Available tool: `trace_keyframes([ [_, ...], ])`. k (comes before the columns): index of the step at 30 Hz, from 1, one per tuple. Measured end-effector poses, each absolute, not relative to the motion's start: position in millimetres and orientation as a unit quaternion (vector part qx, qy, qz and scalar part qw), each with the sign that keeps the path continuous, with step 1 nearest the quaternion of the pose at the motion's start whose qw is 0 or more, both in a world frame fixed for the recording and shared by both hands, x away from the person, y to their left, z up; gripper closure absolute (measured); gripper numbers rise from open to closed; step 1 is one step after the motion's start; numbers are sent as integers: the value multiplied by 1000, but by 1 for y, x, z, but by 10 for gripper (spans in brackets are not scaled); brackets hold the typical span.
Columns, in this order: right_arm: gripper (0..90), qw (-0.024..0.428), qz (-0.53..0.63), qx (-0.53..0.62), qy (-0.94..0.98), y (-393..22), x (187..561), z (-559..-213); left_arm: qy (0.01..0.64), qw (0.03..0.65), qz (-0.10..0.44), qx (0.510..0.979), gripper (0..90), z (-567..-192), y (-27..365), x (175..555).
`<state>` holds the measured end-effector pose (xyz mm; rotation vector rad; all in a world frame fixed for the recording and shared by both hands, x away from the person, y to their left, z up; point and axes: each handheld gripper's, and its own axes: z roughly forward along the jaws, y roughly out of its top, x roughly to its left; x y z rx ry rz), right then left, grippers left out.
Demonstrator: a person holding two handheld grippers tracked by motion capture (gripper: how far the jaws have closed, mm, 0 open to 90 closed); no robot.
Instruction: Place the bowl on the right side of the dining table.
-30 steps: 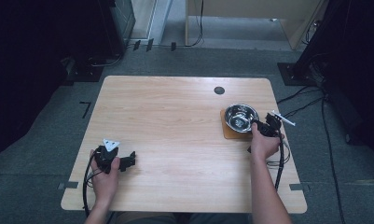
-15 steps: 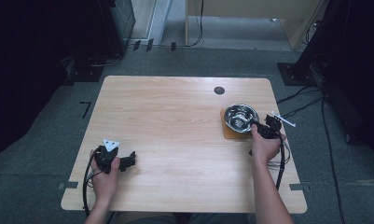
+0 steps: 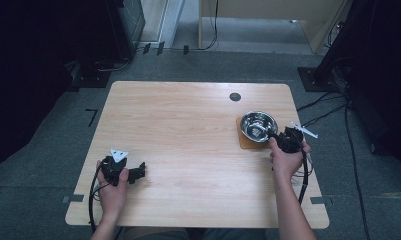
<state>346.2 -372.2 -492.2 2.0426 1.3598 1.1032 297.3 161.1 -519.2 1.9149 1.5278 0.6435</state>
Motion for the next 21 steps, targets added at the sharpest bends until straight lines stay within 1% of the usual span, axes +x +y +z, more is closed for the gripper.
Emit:
trace_keyframes([
  [3, 322, 229, 404, 730, 501, -372, 341, -490, 576, 300, 242, 721, 20, -519, 161, 297],
  [6, 288, 232, 405, 722, 511, -372, 338, -489, 575, 300, 242, 721, 20, -519, 161, 297],
  [21, 266, 245, 397, 695, 547, -369, 317, -487, 573, 301, 241, 723, 20, -519, 160, 298],
])
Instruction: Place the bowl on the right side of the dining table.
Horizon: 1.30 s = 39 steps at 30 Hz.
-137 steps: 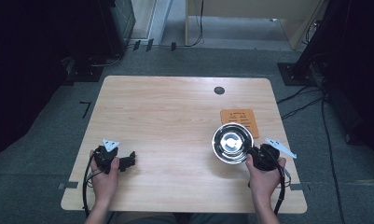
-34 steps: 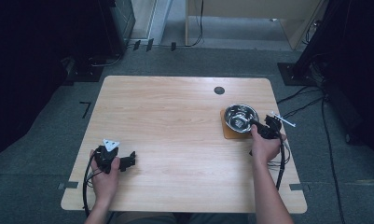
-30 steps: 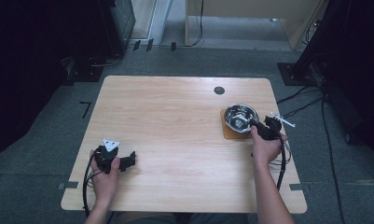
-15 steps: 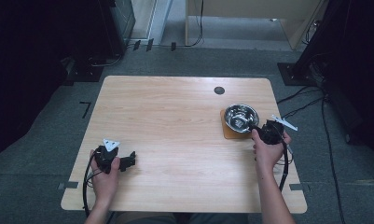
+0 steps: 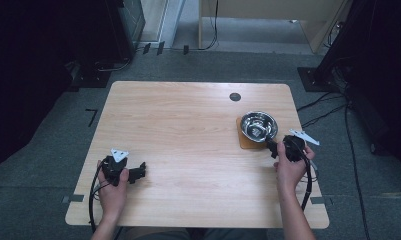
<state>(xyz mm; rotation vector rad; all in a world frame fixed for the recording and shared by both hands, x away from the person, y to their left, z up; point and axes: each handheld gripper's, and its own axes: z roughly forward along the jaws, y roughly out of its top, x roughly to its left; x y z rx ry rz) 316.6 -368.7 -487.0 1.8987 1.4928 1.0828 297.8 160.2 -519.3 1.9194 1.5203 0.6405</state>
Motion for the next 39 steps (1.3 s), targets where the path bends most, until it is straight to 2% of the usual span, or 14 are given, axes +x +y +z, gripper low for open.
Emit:
trace_keyframes([
  [24, 241, 244, 411, 668, 571, -356, 286, -478, 572, 301, 241, 724, 20, -519, 160, 298],
  [39, 231, 243, 410, 657, 584, -355, 269, -486, 572, 301, 241, 724, 20, -519, 160, 298],
])
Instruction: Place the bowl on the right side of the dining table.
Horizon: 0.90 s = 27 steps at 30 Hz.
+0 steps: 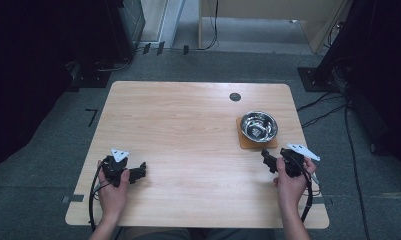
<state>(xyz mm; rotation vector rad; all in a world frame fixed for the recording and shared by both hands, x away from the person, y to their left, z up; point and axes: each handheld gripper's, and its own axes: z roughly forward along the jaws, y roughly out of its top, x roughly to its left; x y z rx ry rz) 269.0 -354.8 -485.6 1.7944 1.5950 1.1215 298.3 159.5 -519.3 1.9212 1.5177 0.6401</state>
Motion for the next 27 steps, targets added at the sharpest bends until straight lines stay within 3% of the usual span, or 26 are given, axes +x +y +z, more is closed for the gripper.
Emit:
trace_keyframes([
  [27, 216, 245, 389, 673, 579, -388, 226, -501, 573, 300, 241, 723, 20, -519, 159, 298],
])
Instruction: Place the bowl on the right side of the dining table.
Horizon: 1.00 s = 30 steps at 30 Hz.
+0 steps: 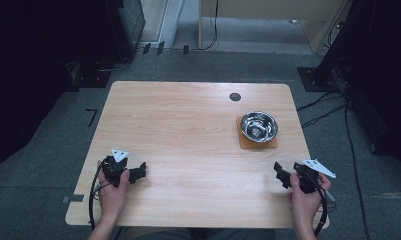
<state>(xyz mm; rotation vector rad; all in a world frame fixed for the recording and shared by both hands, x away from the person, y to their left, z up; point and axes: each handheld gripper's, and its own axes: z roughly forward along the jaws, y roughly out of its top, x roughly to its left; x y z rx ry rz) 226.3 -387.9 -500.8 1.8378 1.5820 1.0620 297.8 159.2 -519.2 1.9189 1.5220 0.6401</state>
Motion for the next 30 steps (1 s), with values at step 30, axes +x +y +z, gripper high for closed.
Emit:
trace_keyframes([
  [30, 213, 253, 353, 694, 574, -425, 187, -515, 574, 300, 241, 723, 20, -519, 159, 298],
])
